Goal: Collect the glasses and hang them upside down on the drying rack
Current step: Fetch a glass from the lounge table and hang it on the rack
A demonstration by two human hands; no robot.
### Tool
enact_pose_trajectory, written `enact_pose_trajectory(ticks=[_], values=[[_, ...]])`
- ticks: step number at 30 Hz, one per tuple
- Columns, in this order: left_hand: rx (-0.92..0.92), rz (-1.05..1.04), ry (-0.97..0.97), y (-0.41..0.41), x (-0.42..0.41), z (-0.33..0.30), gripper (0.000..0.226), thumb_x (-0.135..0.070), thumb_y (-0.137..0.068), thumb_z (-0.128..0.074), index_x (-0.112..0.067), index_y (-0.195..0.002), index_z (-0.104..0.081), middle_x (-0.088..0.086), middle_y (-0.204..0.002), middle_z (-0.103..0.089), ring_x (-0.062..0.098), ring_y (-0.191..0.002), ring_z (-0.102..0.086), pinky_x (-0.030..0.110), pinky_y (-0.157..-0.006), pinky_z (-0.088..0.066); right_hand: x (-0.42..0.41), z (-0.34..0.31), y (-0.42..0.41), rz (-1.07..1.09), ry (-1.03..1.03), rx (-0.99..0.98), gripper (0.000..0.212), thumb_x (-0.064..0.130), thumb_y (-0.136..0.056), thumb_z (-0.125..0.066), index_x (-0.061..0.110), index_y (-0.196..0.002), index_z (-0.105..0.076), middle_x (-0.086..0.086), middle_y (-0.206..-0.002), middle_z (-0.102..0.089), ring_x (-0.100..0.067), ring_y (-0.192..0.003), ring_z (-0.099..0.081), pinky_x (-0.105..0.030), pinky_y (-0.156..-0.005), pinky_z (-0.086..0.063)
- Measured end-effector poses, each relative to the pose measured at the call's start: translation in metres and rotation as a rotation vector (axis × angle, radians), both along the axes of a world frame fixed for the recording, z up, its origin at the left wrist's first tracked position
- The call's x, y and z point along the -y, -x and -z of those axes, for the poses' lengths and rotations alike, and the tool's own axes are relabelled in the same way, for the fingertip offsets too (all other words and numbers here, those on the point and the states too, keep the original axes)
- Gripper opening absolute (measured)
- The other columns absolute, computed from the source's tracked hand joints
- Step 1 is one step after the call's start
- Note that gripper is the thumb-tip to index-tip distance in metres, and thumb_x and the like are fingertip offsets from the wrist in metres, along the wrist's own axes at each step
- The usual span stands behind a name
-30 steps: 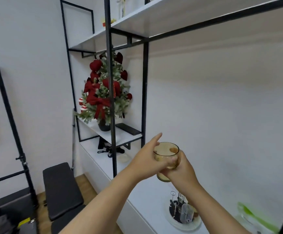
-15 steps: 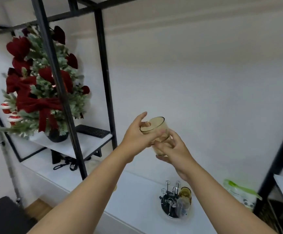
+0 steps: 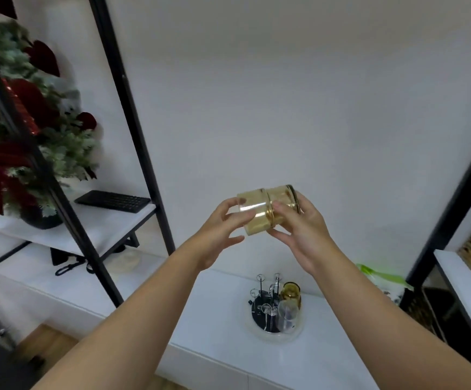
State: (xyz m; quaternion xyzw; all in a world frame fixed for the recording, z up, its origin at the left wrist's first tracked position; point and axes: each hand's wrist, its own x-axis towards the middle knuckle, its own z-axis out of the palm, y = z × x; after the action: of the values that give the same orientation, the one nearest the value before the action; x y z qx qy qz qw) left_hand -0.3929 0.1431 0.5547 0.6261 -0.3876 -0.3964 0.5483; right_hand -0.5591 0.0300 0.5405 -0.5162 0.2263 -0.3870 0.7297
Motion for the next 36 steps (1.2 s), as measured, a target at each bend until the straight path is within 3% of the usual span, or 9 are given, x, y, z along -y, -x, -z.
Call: enact_pose_trajectory(ticks=[6,11,15,18,20,24,28,32,36], values=[[0.124,0.066,-0.145,-0.009,0.029,0.07,0.068,-0.059,-0.072,-0.082,-0.042,-0.132,-0.056,-0.011,-0.137,-0.06,0.004,-0.124,-0.06,0.038,-0.109,-0.047,0.029,0.06,-0.006,0.114,0.009,-0.115,0.058,0.015,-0.085,-0.085,0.023,-0.138,-0.063,-0.007,-0.126,-0.073,-0.021,-0.109,-0.075,-0.046,-0.089,-0.063],[0.161,0.07,-0.221,-0.021,0.038,0.159,0.07,-0.064,-0.067,-0.084,-0.056,-0.13,-0.054,-0.021,-0.135,-0.058,-0.001,-0.127,-0.054,0.031,-0.104,-0.048,0.038,0.132,-0.008,0.208,0.081,-0.253,0.051,0.016,-0.08,-0.089,0.037,-0.122,-0.068,0.009,-0.114,-0.076,-0.013,-0.106,-0.075,-0.045,-0.095,-0.061],[0.111,0.054,-0.307,-0.027,0.034,0.247,0.053,-0.058,-0.089,-0.07,-0.048,-0.138,-0.052,-0.023,-0.135,-0.056,-0.001,-0.129,-0.051,0.027,-0.1,-0.045,0.042,0.203,-0.004,0.277,0.139,-0.396,0.05,0.024,-0.077,-0.092,0.052,-0.11,-0.067,0.014,-0.112,-0.074,-0.008,-0.105,-0.073,-0.038,-0.096,-0.059],[0.075,0.016,-0.355,-0.033,0.037,0.307,0.03,-0.047,-0.102,-0.055,-0.047,-0.132,-0.053,-0.026,-0.128,-0.055,-0.013,-0.117,-0.05,0.011,-0.087,-0.04,0.04,0.256,-0.006,0.32,0.191,-0.509,0.056,0.026,-0.077,-0.092,0.044,-0.119,-0.061,0.016,-0.113,-0.071,0.005,-0.098,-0.068,-0.019,-0.086,-0.055],[0.097,-0.002,-0.358,-0.039,0.041,0.344,0.032,-0.045,-0.106,-0.047,-0.042,-0.137,-0.052,-0.028,-0.127,-0.054,-0.019,-0.11,-0.047,0.002,-0.08,-0.036,0.039,0.289,-0.012,0.333,0.217,-0.552,0.061,0.024,-0.074,-0.093,0.041,-0.122,-0.059,0.019,-0.11,-0.069,0.01,-0.094,-0.066,-0.009,-0.078,-0.049],[0.09,-0.001,-0.339,-0.051,0.052,0.399,0.03,-0.035,-0.109,-0.043,-0.042,-0.137,-0.053,-0.032,-0.126,-0.055,-0.027,-0.107,-0.047,-0.006,-0.077,-0.035,0.036,0.345,-0.03,0.34,0.28,-0.61,0.065,0.026,-0.073,-0.094,0.041,-0.124,-0.058,0.019,-0.113,-0.07,0.0,-0.103,-0.068,-0.018,-0.087,-0.052],[0.106,0.04,-0.308,-0.055,0.065,0.432,0.037,-0.024,-0.11,-0.042,-0.058,-0.122,-0.052,-0.031,-0.131,-0.056,-0.018,-0.12,-0.049,0.006,-0.094,-0.038,0.037,0.378,-0.051,0.349,0.396,-0.66,0.067,0.03,-0.073,-0.093,0.032,-0.13,-0.057,0.016,-0.117,-0.068,-0.004,-0.105,-0.066,-0.011,-0.082,-0.052],[0.106,0.076,-0.273,-0.055,0.075,0.459,0.048,-0.013,-0.105,-0.048,-0.045,-0.141,-0.05,-0.02,-0.141,-0.054,0.003,-0.133,-0.048,0.03,-0.114,-0.039,0.041,0.399,-0.062,0.364,0.502,-0.738,0.074,0.038,-0.075,-0.092,0.026,-0.136,-0.053,0.007,-0.123,-0.065,-0.011,-0.107,-0.064,-0.005,-0.08,-0.048],[0.137,0.102,-0.25,-0.057,0.075,0.474,0.068,-0.008,-0.098,-0.056,-0.04,-0.154,-0.038,-0.023,-0.147,-0.044,0.002,-0.138,-0.04,0.026,-0.113,-0.035,0.044,0.41,-0.065,0.373,0.548,-0.789,0.073,0.04,-0.073,-0.091,0.032,-0.135,-0.052,0.014,-0.118,-0.064,-0.004,-0.105,-0.063,-0.006,-0.079,-0.048]])
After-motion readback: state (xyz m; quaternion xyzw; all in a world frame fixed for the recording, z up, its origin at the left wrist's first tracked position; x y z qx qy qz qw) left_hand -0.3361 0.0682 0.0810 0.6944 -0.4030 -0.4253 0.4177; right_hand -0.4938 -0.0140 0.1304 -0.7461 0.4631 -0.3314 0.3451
